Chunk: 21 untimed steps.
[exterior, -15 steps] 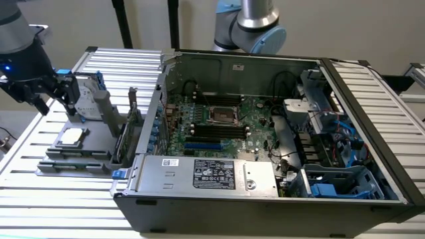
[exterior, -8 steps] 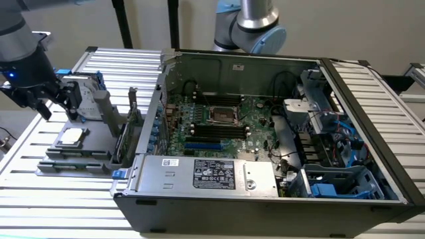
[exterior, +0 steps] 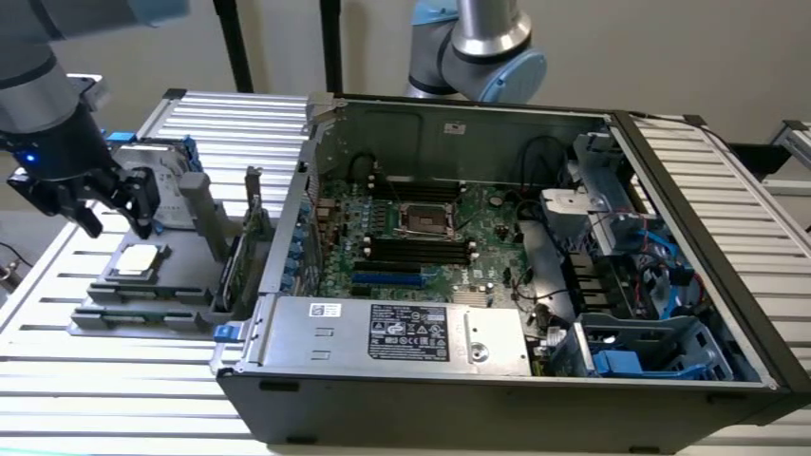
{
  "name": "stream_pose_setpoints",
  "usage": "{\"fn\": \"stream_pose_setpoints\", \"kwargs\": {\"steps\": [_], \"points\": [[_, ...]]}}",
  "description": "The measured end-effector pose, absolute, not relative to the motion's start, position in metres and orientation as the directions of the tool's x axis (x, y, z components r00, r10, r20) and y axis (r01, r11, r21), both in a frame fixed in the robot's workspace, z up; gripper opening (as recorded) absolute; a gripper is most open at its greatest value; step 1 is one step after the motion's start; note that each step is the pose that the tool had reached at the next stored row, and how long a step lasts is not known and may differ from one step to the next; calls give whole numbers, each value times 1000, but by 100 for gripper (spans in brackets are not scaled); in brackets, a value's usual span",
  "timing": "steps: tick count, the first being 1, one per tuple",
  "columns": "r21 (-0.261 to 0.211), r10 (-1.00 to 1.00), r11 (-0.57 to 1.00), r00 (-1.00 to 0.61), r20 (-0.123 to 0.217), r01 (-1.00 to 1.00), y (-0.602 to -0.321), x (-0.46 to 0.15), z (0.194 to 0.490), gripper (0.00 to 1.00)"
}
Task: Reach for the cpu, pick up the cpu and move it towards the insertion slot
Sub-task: 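Pick up the cpu and move it towards the insertion slot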
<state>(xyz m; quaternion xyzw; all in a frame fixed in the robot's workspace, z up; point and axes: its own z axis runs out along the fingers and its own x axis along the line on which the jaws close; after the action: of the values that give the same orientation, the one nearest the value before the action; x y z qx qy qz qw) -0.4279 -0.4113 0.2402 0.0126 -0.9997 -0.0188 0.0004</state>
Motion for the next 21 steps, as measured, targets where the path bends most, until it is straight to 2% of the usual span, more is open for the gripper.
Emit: {"fn": "stream_pose_setpoints", "kwargs": {"steps": [21], "points": [[38,-25,999,-1000,0,-25,-413,-431,202,65]]}}
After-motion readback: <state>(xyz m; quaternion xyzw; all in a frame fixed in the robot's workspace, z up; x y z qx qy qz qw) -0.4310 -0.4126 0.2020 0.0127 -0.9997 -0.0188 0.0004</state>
